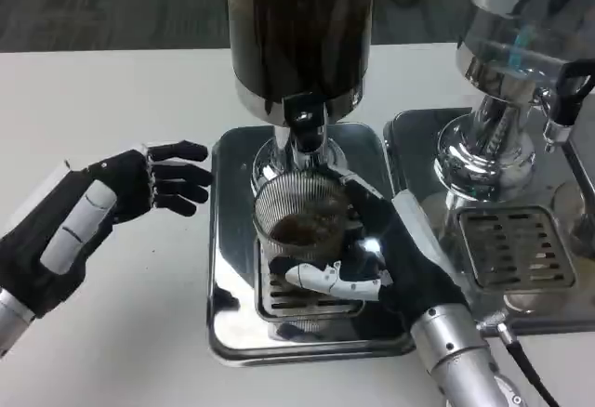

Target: Grasp the cup under the faucet to collect the drink, then remove the cup.

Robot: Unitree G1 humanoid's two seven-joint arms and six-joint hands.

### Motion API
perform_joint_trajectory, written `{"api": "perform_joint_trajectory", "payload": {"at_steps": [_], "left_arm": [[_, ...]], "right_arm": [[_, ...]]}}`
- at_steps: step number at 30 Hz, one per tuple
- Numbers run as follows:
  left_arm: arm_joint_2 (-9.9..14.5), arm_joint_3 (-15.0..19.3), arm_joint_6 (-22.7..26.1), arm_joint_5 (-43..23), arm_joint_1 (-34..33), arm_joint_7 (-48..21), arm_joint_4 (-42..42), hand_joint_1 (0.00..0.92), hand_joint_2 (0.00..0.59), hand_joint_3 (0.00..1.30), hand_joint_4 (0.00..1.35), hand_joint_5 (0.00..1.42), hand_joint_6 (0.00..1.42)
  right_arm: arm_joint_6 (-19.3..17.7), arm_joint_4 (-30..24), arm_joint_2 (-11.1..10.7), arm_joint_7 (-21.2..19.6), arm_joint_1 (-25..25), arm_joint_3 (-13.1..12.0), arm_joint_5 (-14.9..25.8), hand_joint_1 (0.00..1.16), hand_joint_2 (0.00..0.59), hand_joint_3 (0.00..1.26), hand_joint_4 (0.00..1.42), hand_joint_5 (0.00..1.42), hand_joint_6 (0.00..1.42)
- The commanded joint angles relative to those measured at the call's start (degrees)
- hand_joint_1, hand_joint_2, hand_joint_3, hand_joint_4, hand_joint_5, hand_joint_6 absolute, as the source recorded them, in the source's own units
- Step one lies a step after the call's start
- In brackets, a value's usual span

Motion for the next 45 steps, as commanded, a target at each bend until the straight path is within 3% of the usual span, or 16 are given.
{"api": "perform_joint_trajectory", "payload": {"at_steps": [1,20,30,45], "left_arm": [[0.5,0.2,0.7,0.8,1.2,0.6,-0.7,0.0,0.152,0.36,0.4,0.42,0.48],[0.2,-0.1,0.8,1.0,1.7,0.5,-0.7,0.0,0.149,0.34,0.41,0.42,0.48],[-0.1,-0.6,0.8,1.1,0.9,0.0,0.3,0.0,0.151,0.34,0.43,0.43,0.48],[-0.3,-1.8,0.4,1.0,0.1,-0.4,0.7,0.0,0.151,0.34,0.43,0.43,0.48]], "right_arm": [[-0.3,0.7,0.6,-2.1,0.8,0.6,-1.0,0.88,0.125,0.29,0.37,0.47,0.66],[-6.6,2.6,2.6,-14.1,3.5,1.0,-3.7,0.92,0.16,0.47,0.57,0.72,1.01],[-9.8,0.1,2.2,-16.5,6.5,-0.4,-3.7,0.86,0.179,0.5,0.58,0.77,1.1],[-11.2,-5.5,1.7,-18.7,10.7,-3.2,-4.4,0.86,0.18,0.53,0.61,0.82,1.16]]}}
